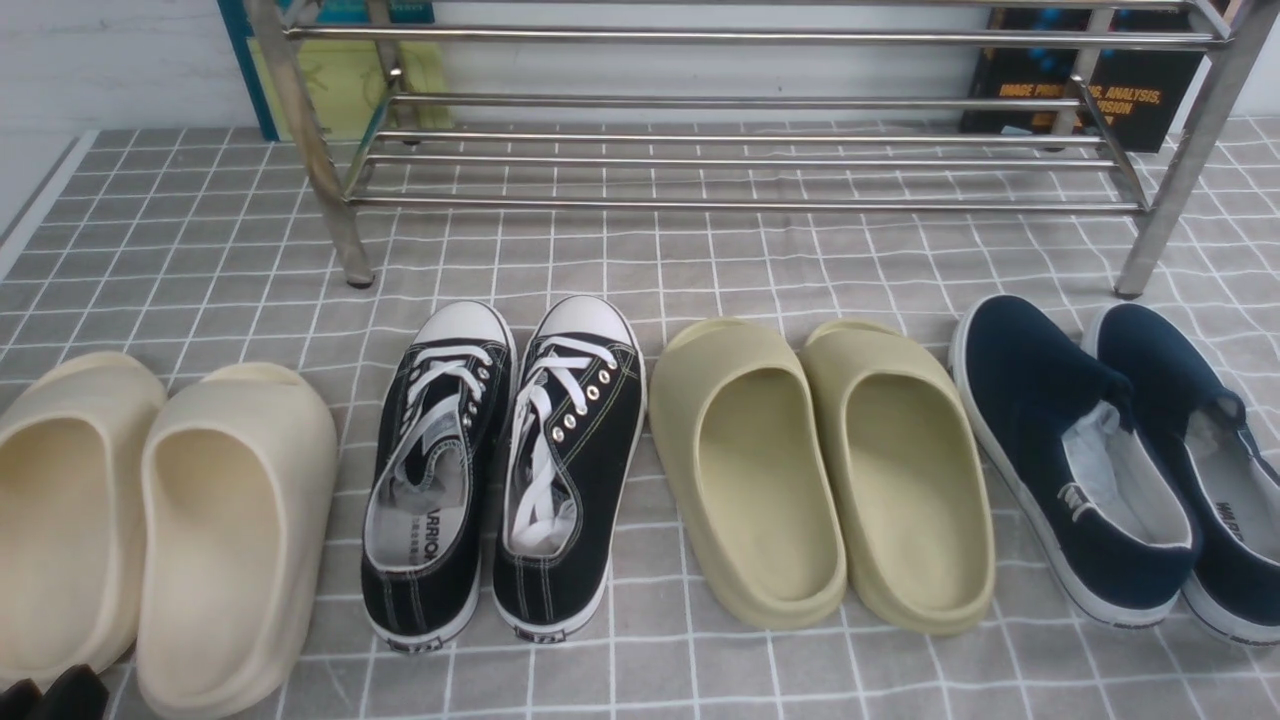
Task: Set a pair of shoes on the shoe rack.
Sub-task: Use the left arm to grab the shoe closest to it
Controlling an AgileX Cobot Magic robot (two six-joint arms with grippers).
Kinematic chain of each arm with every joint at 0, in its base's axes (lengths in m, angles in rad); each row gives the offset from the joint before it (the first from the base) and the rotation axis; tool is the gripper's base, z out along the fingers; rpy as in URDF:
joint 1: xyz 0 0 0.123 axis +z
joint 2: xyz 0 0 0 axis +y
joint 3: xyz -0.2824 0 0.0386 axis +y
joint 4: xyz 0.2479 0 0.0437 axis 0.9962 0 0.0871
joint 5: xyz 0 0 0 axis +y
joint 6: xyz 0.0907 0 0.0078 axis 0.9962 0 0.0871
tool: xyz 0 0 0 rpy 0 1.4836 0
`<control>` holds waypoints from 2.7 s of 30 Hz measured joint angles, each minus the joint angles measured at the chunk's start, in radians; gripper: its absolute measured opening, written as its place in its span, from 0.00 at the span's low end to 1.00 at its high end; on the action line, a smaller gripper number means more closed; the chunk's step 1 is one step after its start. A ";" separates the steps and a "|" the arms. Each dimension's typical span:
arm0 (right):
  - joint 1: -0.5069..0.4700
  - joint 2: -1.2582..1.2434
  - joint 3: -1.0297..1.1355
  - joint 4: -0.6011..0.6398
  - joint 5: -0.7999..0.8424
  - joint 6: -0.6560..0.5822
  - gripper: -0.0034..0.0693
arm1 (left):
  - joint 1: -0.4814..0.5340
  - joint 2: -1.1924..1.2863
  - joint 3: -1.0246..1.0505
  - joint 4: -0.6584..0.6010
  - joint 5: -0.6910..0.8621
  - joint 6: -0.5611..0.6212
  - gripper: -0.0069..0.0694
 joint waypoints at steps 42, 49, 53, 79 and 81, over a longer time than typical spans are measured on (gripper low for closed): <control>0.000 0.000 0.000 -0.006 0.000 0.000 0.38 | 0.000 0.000 0.000 -0.004 -0.002 0.000 0.40; 0.000 0.000 0.000 -0.006 0.000 0.000 0.38 | 0.000 0.000 0.000 -0.009 -0.024 0.000 0.40; 0.000 0.000 0.000 -0.006 0.000 0.000 0.38 | 0.000 0.000 0.000 -0.030 -0.032 0.000 0.40; 0.000 0.000 0.000 0.000 0.000 0.000 0.38 | 0.000 0.000 0.000 -0.936 -0.090 -0.395 0.40; 0.000 0.000 0.000 0.000 0.000 0.000 0.38 | 0.000 0.000 0.000 -0.938 -0.088 -0.355 0.40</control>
